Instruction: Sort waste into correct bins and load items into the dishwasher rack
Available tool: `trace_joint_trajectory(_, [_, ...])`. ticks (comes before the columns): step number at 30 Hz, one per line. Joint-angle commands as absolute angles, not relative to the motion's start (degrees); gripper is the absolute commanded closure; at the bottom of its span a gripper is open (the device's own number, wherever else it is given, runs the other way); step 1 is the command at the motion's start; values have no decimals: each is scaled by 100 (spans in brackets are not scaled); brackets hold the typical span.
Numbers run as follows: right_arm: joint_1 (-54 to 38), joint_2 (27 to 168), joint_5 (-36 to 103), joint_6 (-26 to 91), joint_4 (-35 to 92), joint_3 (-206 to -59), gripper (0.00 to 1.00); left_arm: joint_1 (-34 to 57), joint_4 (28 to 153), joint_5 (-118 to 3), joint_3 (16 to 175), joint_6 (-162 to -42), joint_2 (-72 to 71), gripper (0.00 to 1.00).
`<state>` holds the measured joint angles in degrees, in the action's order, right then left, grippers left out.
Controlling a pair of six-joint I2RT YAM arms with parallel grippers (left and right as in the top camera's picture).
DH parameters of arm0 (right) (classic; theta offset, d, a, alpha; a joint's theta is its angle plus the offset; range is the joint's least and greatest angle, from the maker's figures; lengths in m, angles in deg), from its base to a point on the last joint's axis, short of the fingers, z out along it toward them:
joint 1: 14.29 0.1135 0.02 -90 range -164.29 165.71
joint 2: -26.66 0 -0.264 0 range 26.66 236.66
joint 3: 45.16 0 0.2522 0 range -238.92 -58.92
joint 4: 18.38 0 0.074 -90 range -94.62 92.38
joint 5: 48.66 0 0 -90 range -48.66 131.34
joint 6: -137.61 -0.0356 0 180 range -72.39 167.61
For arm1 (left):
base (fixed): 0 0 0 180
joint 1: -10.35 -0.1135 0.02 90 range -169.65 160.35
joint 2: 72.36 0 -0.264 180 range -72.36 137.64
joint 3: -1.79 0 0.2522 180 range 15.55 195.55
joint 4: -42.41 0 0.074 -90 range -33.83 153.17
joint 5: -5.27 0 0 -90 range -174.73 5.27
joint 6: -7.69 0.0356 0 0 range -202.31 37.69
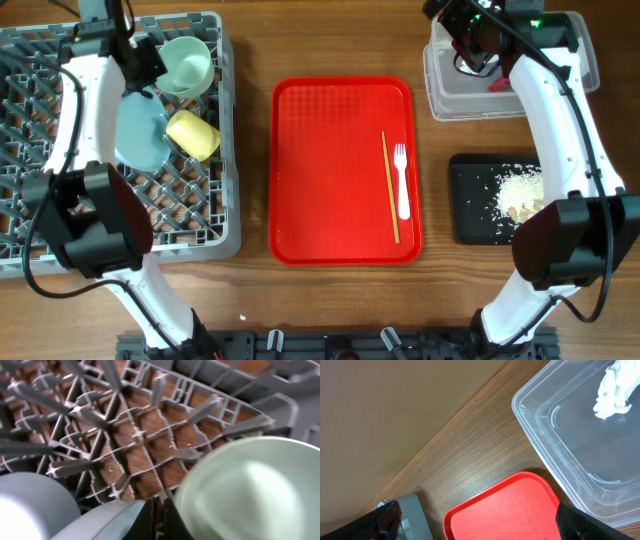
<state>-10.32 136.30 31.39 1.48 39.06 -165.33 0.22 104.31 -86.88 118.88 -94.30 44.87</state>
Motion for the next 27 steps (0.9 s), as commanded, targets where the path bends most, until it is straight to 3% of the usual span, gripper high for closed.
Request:
trace_joint_trajectory(1, [-1013, 13691, 3283, 244, 3898, -16518, 0, -225, 10527, -8522, 11861, -9991, 4793, 96])
trace_joint_trajectory(7, [-1013, 13691, 3283, 247, 3898, -16518, 0, -192, 10542, -8321, 11875, -9930, 4789, 96])
trace_joint_trajectory(18, [-1013, 13691, 3283, 247, 3898, -16518, 0, -192, 10129, -8022, 11875, -9967, 3355, 96])
trace_joint_trajectory(24, [-1013, 13691, 3283, 249, 3898, -16518, 0, -277, 10123, -7670, 11875, -10680, 2907, 96])
trace_joint_trajectory(26, [-1013, 13691, 3283, 247, 3898, -16518, 0, -232, 10020, -7018, 11875, -10450, 2857, 84])
trace_joint_trajectory(27, [-1013, 13691, 3283, 244, 3898, -16518, 0, -179, 10035, -6817, 11872, -10216, 2879, 72])
